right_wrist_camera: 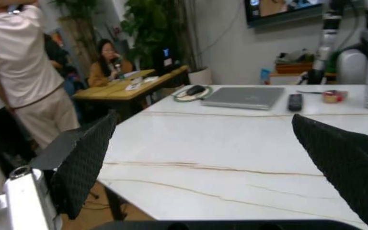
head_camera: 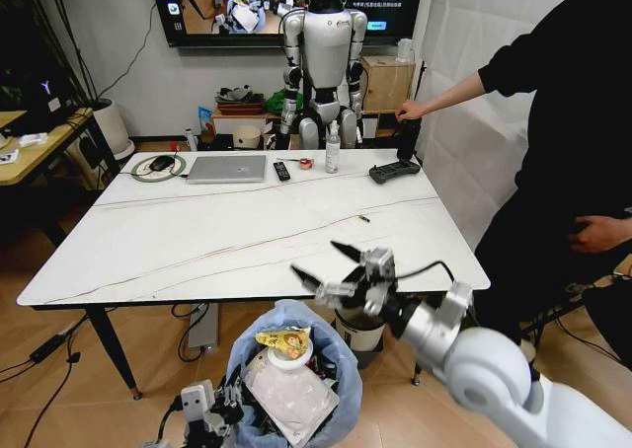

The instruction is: Pick up the trash bin and place the trash from the table into it.

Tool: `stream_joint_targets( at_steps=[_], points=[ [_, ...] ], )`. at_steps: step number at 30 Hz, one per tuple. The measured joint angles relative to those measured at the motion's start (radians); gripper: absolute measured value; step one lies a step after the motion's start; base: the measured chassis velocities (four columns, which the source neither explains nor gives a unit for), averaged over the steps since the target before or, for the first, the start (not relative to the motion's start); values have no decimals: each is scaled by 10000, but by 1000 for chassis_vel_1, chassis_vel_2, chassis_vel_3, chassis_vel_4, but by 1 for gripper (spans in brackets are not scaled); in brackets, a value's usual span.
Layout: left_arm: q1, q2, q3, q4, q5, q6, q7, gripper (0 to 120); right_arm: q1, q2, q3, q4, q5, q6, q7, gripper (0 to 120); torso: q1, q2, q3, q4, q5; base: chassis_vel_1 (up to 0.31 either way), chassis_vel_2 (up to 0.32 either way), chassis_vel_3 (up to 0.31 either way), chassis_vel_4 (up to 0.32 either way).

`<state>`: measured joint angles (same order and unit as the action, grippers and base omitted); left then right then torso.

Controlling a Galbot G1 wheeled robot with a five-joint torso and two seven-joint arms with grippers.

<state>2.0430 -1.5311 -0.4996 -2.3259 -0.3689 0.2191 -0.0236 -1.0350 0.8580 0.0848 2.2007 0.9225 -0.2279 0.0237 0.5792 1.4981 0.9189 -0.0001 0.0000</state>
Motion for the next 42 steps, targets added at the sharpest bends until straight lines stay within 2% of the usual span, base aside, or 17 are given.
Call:
stream_joint_targets(
  at_steps=[2, 4, 9, 14, 16, 17, 20, 29, 37, 42],
  points=[
    [12, 4, -2, -16, -2, -2, 0, 0, 131, 54, 72, -164, 92, -99, 58, 100, 0, 0, 0, 0, -1, 0, 0, 0, 0],
    [66, 16, -14, -93, -4, -4, 2, 0, 743, 147, 121, -931, 418, -430, 116, 100, 0, 0, 0, 0, 1, 0, 0, 0, 0],
    [102, 0, -55, -174, 1, -4, 3, 0, 1981, 200, -380, -2273, 893, -639, -232, 100, 0, 0, 1, 0, 1, 0, 0, 0, 0],
    [208, -123, -87, -210, 83, -43, 6, 0, 3863, 548, -1276, -4485, 875, -526, -1343, 100, 1, 0, 1, 2, -4, 0, 0, 0, 0],
    [224, -140, -94, -216, 97, -51, 6, 0, 4136, 611, -1424, -4911, 806, -478, -1519, 100, 1, -1, 1, 4, 4, 0, 0, 0, 0],
    [240, -167, -101, -226, 108, -59, 6, 0, 4309, 661, -1531, -5204, 757, -441, -1649, 100, 2, -1, 2, 3, -4, 0, 0, 0, 0],
    [268, -296, -113, -263, 196, -82, 10, 0, 5008, 989, -2065, -6716, 415, -238, -2136, 100, 2, -1, 2, 3, 1, 0, 0, 0, 0],
    [323, -525, -107, -311, 368, -105, 16, 0, 5641, 1846, -2648, -8872, -869, 258, -2760, 100, 0, -1, 1, 0, 1, 0, 0, 0, 0],
    [337, -645, -81, -327, 436, -120, 21, 0, 6171, 2828, -2707, -10250, -1830, 345, -2551, 100, 0, -1, 0, 3, -2, 0, 0, 0, 0],
    [325, -668, -77, -327, 443, -129, 23, 0, 6299, 3066, -2663, -10891, -2307, 337, -2305, 100, 0, -1, 1, 1, 0, 0, 0, 0, 0]
  ],
)
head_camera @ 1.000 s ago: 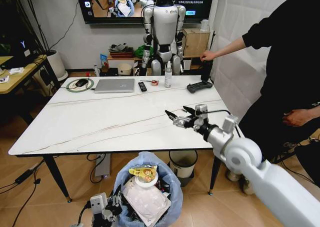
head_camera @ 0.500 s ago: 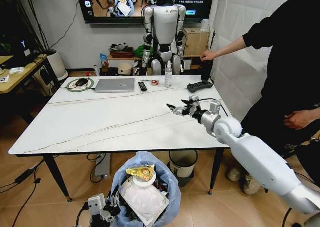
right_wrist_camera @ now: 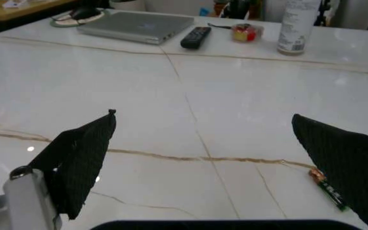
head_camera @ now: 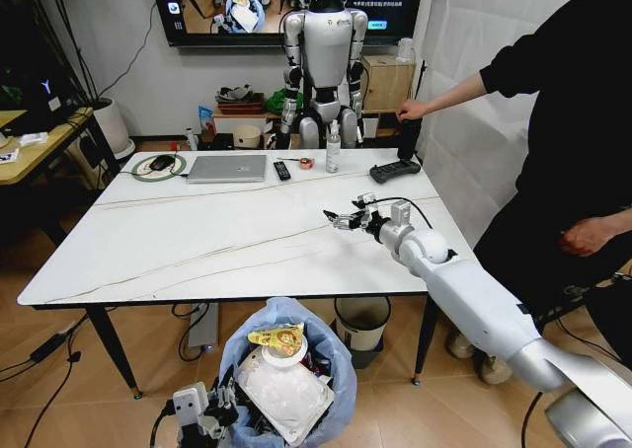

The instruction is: Pick up the trash bin and place the trash from the table into it.

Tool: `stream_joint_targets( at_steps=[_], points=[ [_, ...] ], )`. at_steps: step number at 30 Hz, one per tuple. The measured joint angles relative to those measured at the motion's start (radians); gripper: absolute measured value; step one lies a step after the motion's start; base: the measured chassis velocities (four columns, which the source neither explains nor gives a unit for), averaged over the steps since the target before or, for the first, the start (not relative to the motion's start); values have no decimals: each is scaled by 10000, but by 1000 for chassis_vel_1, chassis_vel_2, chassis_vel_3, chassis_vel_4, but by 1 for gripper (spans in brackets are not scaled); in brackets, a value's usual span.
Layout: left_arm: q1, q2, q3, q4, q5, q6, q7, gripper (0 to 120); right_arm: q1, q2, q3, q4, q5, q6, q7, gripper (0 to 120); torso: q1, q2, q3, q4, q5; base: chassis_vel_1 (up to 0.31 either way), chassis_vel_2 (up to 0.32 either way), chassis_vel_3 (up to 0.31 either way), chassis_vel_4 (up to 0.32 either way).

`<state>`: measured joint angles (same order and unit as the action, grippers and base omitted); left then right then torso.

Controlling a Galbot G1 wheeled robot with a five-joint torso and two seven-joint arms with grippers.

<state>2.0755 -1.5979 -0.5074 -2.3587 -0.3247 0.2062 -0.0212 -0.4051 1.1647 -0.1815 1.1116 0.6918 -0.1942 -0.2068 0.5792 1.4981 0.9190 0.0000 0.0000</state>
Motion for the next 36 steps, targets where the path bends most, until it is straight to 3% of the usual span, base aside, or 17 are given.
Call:
stream_joint_targets(
  at_steps=[24, 36],
  points=[
    [-2, -102, 67, -31, 87, -29, 12, 0, 603, 1022, 454, -2393, -1281, -148, 513, 100, 0, 0, -1, 1, 0, 0, 0, 0, 0],
    [8, -101, 98, -67, 141, -45, 21, 0, 606, 1053, 688, -3102, -1389, -121, 485, 100, 0, 2, -1, 0, 1, 0, 0, 0, 0]
  ],
)
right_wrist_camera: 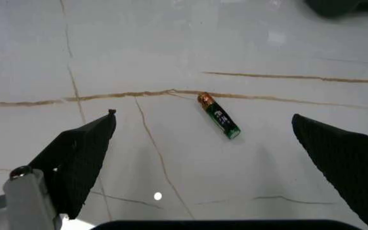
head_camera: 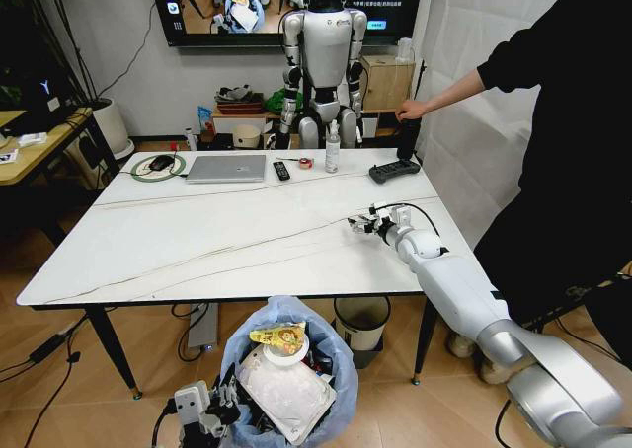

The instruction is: Pick up the trash bin and place the trash from the table into it.

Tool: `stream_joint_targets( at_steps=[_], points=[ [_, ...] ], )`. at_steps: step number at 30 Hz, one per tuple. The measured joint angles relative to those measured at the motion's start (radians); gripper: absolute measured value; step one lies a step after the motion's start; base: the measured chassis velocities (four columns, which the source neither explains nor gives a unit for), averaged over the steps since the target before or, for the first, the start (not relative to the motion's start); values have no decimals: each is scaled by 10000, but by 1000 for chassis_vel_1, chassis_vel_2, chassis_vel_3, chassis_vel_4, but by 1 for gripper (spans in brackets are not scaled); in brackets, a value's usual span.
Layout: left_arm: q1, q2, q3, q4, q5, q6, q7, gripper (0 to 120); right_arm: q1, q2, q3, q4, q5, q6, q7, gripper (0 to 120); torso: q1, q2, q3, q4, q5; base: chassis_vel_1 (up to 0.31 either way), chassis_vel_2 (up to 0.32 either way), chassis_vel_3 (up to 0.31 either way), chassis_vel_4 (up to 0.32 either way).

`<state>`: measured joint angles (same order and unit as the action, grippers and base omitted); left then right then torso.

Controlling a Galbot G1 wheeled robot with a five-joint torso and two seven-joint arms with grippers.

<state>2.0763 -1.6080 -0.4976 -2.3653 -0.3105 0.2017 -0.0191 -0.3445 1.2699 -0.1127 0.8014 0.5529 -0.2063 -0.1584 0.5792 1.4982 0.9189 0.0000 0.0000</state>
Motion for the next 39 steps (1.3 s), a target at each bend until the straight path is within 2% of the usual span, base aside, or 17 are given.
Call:
stream_joint_targets(
  at_steps=[30, 33, 38, 39],
  points=[
    [-88, 0, -23, -22, -3, 14, 7, 0, 561, 521, 93, -1436, -248, 288, -279, 99, 0, 0, 0, 0, -1, 0, 0, 0, 0],
    [-91, 0, -26, -12, -14, 18, 7, 0, 534, 550, 101, -1486, -264, 268, -296, 97, 0, 0, 0, 1, 0, 0, 0, 0, 0],
    [-92, 1, -41, 4, -35, 21, 5, 0, 465, 544, 117, -1481, -268, 219, -324, 74, -1, 1, -2, 2, -2, 0, 0, 0, 0],
    [-92, 1, -41, 4, -35, 21, 5, 0, 465, 544, 117, -1481, -268, 219, -324, 74, -1, 1, -2, 2, -2, 0, 0, 0, 0]
  ],
)
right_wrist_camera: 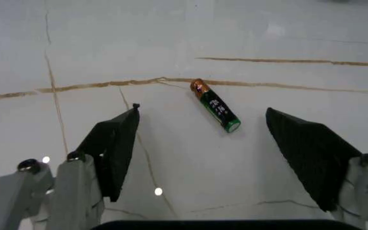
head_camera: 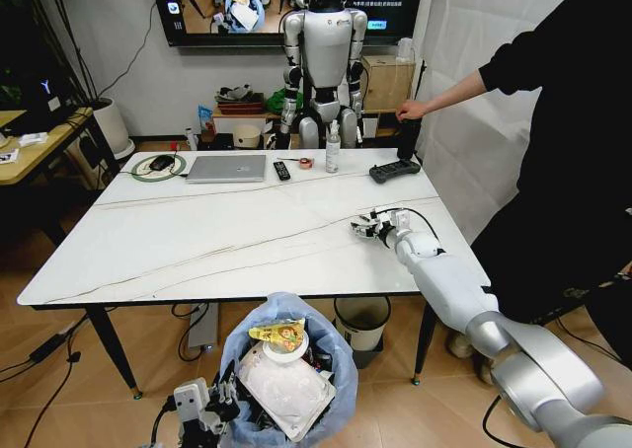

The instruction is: Pick up the trash bin and place the trash from the table into it.

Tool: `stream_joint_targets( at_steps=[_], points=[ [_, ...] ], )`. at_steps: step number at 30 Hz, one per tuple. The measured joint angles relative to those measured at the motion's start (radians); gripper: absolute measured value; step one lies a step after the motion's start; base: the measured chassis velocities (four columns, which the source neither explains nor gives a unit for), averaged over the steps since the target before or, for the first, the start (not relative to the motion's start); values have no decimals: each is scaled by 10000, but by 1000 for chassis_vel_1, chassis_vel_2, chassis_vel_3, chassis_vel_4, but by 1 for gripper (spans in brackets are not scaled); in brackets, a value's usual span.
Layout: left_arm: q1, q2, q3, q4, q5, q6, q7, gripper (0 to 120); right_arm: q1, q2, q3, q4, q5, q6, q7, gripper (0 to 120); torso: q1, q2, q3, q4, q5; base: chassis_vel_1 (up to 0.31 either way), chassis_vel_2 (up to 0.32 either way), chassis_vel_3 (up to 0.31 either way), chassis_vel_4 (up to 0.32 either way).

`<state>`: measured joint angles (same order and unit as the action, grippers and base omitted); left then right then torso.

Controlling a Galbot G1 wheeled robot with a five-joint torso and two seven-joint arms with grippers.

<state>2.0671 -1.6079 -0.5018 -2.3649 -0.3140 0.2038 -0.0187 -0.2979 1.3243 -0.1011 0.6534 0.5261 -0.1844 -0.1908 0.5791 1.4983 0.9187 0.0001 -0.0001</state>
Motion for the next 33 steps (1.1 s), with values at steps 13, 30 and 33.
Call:
stream_joint_targets(
  at_steps=[13, 30, 33],
  points=[
    [-42, 0, 12, 51, -7, 17, -10, 0, -99, -127, -4, 140, 5, -52, 10, 27, -1, 1, 0, -2, 0, 0, 0, 0, 0],
    [-43, -1, 36, 50, -35, 27, -18, 0, -515, -366, -19, 849, 2, -184, 72, 10, -1, -1, 2, -1, 2, 0, 0, 0, 0],
    [-48, 47, 39, 51, -102, 38, -24, 0, -706, -536, 20, 1349, 189, -304, 88, 10, 2, -3, 5, -1, 5, 0, 0, 0, 0]
  ],
)
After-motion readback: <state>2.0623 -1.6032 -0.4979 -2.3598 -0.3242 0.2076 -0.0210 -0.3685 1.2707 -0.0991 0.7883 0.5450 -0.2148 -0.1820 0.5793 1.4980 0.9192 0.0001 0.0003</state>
